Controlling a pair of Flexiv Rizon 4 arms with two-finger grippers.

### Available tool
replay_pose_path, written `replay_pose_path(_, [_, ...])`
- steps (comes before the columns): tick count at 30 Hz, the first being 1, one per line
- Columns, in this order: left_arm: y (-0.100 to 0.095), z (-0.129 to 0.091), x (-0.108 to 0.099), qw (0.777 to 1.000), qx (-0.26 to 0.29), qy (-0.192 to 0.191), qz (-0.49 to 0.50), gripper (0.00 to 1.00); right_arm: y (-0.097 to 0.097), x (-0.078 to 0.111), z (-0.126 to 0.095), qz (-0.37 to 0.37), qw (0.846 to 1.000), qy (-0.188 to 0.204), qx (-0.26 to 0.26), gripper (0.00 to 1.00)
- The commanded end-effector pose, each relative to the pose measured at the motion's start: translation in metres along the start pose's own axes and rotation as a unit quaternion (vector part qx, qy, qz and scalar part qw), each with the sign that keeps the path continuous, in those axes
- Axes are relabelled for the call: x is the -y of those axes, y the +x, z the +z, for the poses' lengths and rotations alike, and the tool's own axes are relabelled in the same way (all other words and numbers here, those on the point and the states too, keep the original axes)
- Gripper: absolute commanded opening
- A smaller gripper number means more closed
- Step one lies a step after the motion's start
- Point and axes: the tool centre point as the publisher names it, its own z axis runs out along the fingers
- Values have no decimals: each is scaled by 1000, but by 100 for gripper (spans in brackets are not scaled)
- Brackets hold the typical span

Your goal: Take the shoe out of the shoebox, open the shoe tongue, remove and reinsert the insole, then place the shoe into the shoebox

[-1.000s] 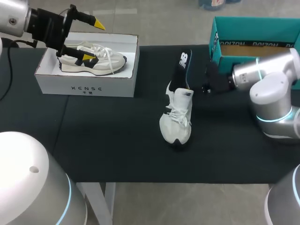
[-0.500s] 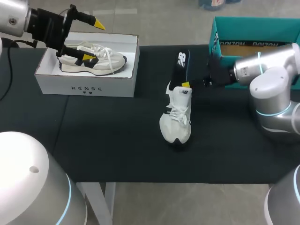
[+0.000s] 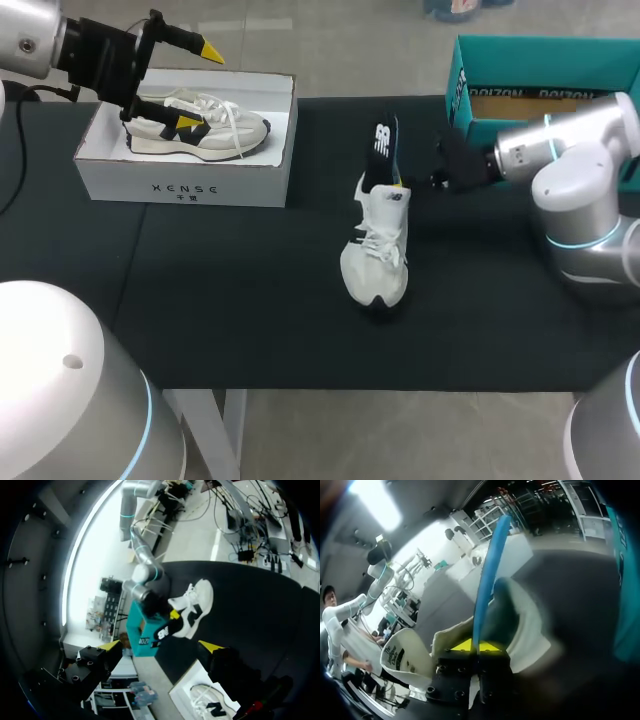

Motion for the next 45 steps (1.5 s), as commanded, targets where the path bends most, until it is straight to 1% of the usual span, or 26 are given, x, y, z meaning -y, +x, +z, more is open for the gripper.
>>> replay_pose_path(1, [0, 0, 1, 1000, -1, -1, 0, 100, 7, 15, 4, 6, 1000, -2, -1, 0])
replay_pose_path(5, [0, 0, 1, 1000, -1, -1, 0, 100, 9, 23, 7, 15, 1000, -5, -6, 0])
replay_pose_path(6, [0, 0, 1, 1000, -1, -1, 0, 100, 9, 23, 7, 15, 1000, -6, -7, 7])
replay_pose_path(7, [0, 0, 1, 1000, -1, -1, 0, 100, 8, 20, 7, 14, 1000, -6, -7, 23])
replay_pose_path(8, [0, 0, 1, 1000, -1, -1, 0, 100, 6, 16, 6, 10, 1000, -7, -7, 29])
replay_pose_path(10, [0, 0, 1, 1000, -1, -1, 0, 100, 3, 6, 4, 2, 1000, -10, -3, 30])
replay_pose_path(14, [0, 0, 1, 1000, -1, -1, 0, 100, -5, -16, 0, -16, 1000, -13, 1, 27])
replay_pose_path(18, [0, 0, 1, 1000, -1, -1, 0, 100, -10, -30, -2, -26, 1000, -13, 3, 25])
replay_pose_path(21, [0, 0, 1, 1000, -1, -1, 0, 100, -13, -37, -4, -30, 999, -14, 6, 21])
replay_pose_path(24, [0, 0, 1, 1000, -1, -1, 0, 100, -14, -39, -5, -31, 999, -14, 8, 16])
replay_pose_path(25, [0, 0, 1, 1000, -1, -1, 0, 100, -14, -40, -5, -30, 999, -14, 10, 11])
replay_pose_path(26, [0, 0, 1, 1000, -1, -1, 0, 100, -14, -39, -5, -28, 999, -14, 11, 0])
replay_pose_path(32, [0, 0, 1, 1000, -1, -1, 0, 100, -8, -25, -3, -15, 1000, -5, 9, 0])
replay_pose_path(42, [0, 0, 1, 1000, -1, -1, 0, 100, 6, 8, 6, 9, 1000, 10, -4, 0])
replay_pose_path(45, [0, 0, 1, 1000, -1, -1, 0, 100, 9, 12, 7, 12, 1000, 12, -7, 0])
